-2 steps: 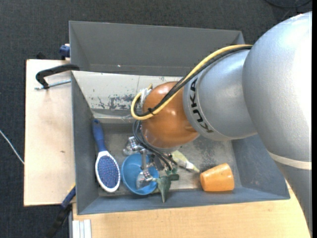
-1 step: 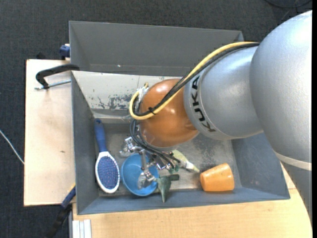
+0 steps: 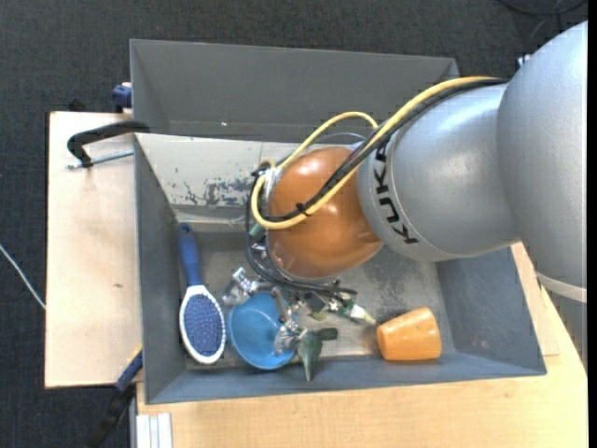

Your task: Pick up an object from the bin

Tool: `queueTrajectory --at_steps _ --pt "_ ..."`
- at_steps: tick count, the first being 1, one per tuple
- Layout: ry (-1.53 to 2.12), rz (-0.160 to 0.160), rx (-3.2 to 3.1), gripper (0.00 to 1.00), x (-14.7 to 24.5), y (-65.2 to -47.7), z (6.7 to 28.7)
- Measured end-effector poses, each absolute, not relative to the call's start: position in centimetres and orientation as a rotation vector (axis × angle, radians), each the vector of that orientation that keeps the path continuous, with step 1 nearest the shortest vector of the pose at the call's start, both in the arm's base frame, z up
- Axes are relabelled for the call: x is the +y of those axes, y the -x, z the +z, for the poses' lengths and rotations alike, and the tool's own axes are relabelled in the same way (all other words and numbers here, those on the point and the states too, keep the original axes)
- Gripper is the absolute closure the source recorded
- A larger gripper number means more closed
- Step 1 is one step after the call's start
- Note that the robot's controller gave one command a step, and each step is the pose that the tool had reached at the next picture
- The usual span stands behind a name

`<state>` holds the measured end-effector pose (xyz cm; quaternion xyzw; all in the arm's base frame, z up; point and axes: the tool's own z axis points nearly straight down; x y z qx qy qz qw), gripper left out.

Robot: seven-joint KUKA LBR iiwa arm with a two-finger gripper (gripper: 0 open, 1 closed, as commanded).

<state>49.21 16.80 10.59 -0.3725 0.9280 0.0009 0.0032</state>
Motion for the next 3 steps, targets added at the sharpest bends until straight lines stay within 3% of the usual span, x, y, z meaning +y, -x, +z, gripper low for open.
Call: queueTrajectory --at_steps 1,2,3 --pt "1.764 -0.004 2.583 0.00 16.89 -49.65 7.50" --pt "1.765 0.001 2.592 0.00 17.02 -49.74 7.58" --pt "1.756 -0.004 2.575 1.00 17.30 -50.31 8.18"
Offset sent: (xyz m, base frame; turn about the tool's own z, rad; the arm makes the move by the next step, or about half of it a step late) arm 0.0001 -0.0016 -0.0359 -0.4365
